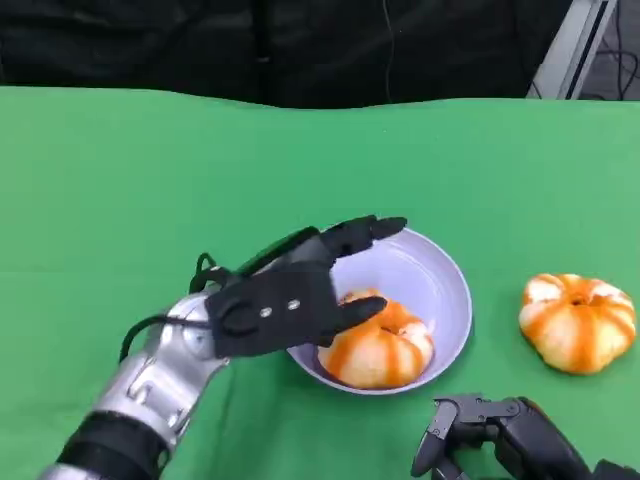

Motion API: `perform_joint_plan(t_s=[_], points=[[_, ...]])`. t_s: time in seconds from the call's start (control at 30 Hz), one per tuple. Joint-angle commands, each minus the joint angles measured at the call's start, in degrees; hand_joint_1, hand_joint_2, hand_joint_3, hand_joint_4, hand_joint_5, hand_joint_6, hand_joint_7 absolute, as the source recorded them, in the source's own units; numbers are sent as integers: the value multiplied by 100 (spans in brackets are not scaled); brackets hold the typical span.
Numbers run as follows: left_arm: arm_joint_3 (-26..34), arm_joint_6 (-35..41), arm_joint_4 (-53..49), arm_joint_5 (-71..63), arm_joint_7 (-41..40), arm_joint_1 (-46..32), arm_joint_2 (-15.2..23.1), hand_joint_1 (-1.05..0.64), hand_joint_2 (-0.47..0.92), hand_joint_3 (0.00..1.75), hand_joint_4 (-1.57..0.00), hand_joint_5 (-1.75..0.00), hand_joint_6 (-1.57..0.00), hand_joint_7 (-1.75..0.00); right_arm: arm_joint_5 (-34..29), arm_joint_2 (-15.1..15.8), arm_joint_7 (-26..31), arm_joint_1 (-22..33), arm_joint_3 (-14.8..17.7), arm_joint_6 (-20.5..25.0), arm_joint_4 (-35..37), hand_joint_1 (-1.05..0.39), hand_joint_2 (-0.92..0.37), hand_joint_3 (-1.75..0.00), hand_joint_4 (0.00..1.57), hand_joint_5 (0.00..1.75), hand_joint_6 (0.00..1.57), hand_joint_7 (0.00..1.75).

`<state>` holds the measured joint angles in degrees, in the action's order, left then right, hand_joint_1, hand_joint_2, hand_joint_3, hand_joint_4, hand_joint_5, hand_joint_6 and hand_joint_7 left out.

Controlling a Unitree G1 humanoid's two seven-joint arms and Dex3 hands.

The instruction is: Grasp the bread from the table and place it into the plate.

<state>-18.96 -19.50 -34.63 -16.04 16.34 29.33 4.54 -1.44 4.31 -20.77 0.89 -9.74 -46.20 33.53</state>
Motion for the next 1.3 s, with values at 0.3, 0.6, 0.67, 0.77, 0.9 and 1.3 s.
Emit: perform_joint_plan(t_s=[0.3,0.6,0.67,0.77,0.9,1.3], points=[[999,-370,739,1465,-52,-1022,-331,-89,92,73,-27,-3,-22,-2,19,64,22,4,21,-76,67,-10,-65,-92,85,143,89,110],[1390,-502,1277,2456,537,-1741,-343,-89,92,71,-26,-2,-24,-2,87,99,-70,-35,59,-76,122,-11,-64,-94,85,146,89,112],[1431,-549,1344,2574,632,-1855,-362,-88,92,71,-28,-2,-25,-2,93,100,-78,-30,62,-73,121,-12,-64,-94,84,147,89,112],[1481,-590,1438,2723,749,-2005,-396,-88,92,71,-30,-3,-27,-2,100,98,-88,-22,68,-73,118,-12,-64,-94,84,148,88,113],[1562,-567,1765,3154,1084,-2506,-404,-91,92,67,-34,-4,-30,-3,92,102,-78,-8,77,-67,97,-13,-63,-94,84,148,88,113],[1689,-717,2023,3442,1331,-2951,-476,-91,92,64,-39,-3,-34,-2,104,101,-78,22,81,-80,81,-13,-63,-95,83,150,88,113]])
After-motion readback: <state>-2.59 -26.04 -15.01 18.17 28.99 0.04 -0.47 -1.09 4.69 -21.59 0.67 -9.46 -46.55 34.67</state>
